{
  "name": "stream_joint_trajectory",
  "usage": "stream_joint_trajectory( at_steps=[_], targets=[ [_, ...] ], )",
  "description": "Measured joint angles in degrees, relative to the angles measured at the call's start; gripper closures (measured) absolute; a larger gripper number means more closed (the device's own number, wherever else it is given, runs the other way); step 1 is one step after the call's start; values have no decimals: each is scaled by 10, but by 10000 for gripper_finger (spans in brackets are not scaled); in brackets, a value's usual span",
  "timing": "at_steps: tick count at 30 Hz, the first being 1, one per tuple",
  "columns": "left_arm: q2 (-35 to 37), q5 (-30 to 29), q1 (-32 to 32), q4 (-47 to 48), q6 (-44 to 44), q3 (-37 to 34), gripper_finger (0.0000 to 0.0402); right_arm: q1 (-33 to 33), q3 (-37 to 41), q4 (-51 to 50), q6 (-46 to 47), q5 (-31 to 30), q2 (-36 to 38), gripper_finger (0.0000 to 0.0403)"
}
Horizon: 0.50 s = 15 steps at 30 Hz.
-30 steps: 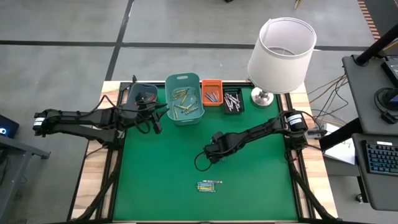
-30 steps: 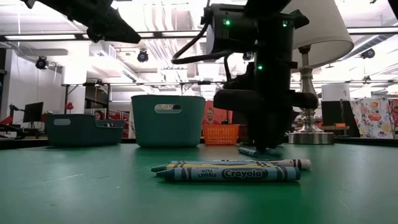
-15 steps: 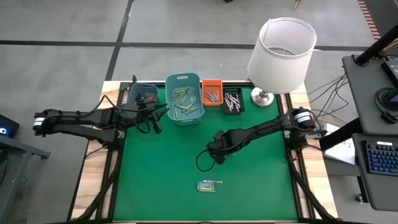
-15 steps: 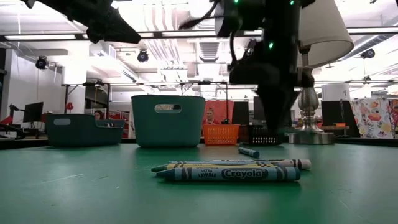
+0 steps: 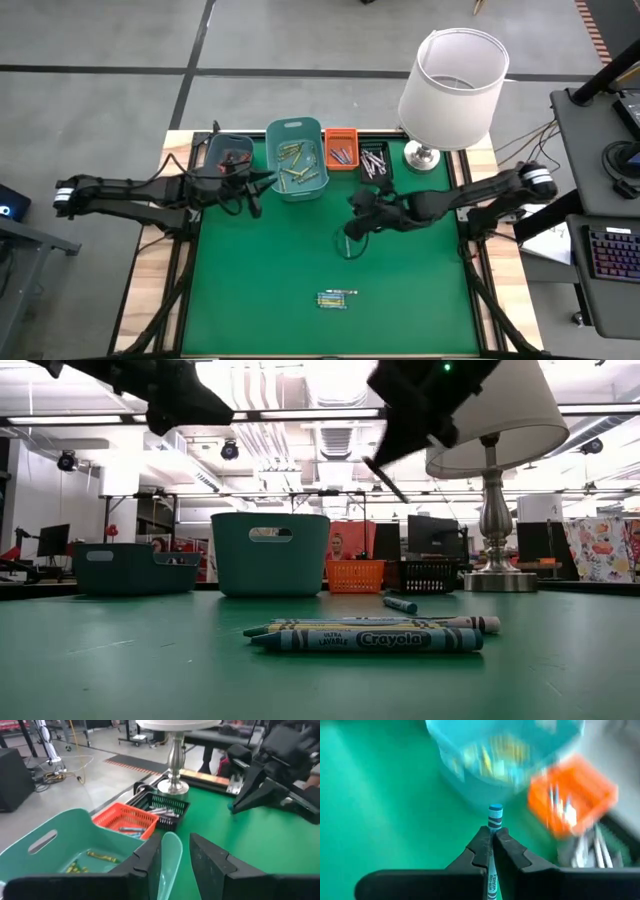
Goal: Sort crayons
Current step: Put the blue crayon into the orange bin
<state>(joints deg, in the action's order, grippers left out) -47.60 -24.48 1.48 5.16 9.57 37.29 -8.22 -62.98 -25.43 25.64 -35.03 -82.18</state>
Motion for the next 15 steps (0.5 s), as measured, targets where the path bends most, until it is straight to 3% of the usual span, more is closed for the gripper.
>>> stream_joint_trajectory(
  at_steps=[4,9,12,15],
  targets=[
    [-12,1,0,-46,8,-12,318,15,113,298,-145,-12,40,394],
    [-27,1,-2,-66,17,-14,318,59,224,621,-238,73,43,394],
    [-33,1,-2,-70,21,-14,318,86,258,718,-247,122,32,394],
    [-40,1,-2,-76,24,-14,318,113,263,763,-266,123,20,394]
  ],
)
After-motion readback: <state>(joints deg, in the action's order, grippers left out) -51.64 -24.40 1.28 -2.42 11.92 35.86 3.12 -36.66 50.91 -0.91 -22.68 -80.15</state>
